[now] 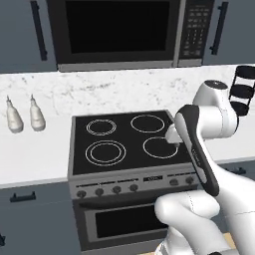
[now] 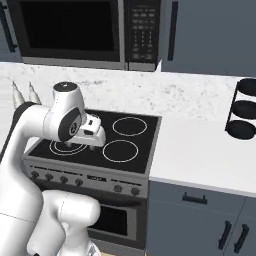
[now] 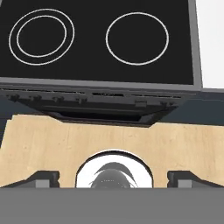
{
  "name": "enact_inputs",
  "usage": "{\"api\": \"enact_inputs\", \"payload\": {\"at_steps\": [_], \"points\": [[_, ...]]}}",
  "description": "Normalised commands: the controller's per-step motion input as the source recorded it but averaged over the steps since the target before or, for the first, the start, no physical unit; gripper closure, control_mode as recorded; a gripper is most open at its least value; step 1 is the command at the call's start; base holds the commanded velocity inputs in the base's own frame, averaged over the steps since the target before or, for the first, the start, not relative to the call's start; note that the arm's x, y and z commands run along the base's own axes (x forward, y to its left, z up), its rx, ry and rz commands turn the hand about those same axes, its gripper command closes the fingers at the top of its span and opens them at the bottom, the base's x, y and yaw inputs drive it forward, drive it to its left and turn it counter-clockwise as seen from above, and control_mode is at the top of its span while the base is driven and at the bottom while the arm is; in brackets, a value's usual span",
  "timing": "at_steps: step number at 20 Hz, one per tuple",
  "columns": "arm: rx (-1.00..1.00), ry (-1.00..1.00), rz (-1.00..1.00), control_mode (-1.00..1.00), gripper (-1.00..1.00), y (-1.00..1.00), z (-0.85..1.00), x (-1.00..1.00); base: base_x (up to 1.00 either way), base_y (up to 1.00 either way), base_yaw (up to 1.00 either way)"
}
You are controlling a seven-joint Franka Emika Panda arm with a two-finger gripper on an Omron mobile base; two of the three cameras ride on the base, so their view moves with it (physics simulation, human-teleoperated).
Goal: Navigate to the stove.
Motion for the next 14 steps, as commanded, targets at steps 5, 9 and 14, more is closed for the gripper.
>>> {"api": "enact_inputs", "payload": {"at_steps": [5, 9, 14], "points": [[0.0, 0.0, 0.0, 1.0, -1.0, 0.0, 0.0, 0.0, 0.42, 0.46, 0.0], [0.0, 0.0, 0.0, 1.0, -1.0, 0.0, 0.0, 0.0, 0.55, 0.0, 0.0], [0.0, 0.0, 0.0, 1.0, -1.0, 0.0, 0.0, 0.0, 0.58, 0.0, 0.0]]}}
